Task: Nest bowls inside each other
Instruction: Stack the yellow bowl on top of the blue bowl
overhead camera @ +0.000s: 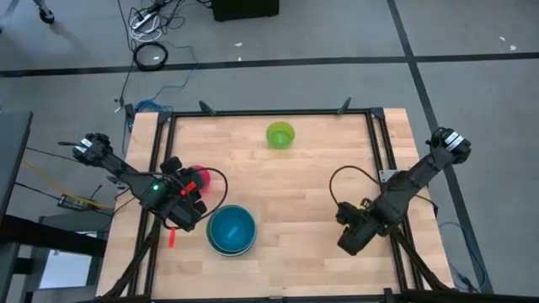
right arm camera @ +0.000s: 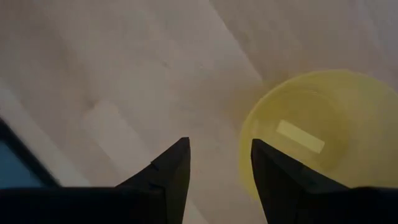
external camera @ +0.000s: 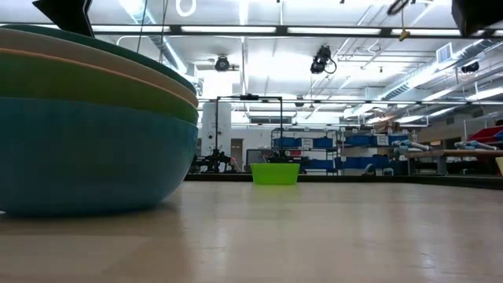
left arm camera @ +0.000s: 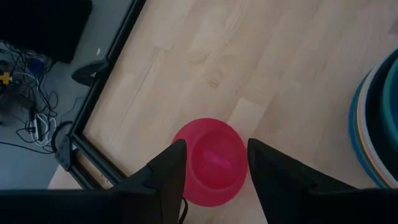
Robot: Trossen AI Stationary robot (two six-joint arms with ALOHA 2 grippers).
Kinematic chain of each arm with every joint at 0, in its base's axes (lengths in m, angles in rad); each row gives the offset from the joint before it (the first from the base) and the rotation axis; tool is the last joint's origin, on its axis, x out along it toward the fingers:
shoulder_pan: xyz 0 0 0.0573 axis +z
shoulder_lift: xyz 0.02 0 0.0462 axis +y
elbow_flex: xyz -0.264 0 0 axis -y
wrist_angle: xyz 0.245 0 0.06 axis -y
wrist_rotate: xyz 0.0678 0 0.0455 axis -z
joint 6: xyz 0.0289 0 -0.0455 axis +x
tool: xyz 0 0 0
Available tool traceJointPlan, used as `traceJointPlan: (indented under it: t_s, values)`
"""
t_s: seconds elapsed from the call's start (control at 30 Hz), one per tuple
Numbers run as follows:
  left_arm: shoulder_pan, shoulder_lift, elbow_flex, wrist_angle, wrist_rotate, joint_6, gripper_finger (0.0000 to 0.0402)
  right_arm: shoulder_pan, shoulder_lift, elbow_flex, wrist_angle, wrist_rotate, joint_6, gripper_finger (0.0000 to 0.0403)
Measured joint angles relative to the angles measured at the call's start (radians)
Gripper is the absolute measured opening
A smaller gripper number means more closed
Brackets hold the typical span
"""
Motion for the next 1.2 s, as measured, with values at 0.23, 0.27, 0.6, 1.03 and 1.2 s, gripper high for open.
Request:
traceJointPlan:
  t_s: [0.23,0.27,0.6,1.03,1.2]
  values:
    - [0.0,0.0,0.0,0.0,-0.003,0.0,0.0179,0.006,0.014,-0.089,0.082,-0.003,0.028,0.0156]
    - [0.0,0.0,0.0,0.0,-0.003,0.0,0.0179,0.006,0.015,-0.101,0.09,0.0,0.035,0.0156]
    - [0.0,0.0,0.0,0.005,-0.006,-0.018,0.0179,0.006,0.015,-0.262,0.218,0.013,0.055,0.0152]
    - [0.0,0.0,0.0,-0.001,-0.013,-0.019,0.0179,-0.022,0.015,-0.2,0.177,0.116,-0.067,0.0004]
    - [0.0,0.0,0.0,0.009,-0.087,-0.019,0.0179,-0.155,0.015,-0.086,0.396,0.218,-0.382,0.0001]
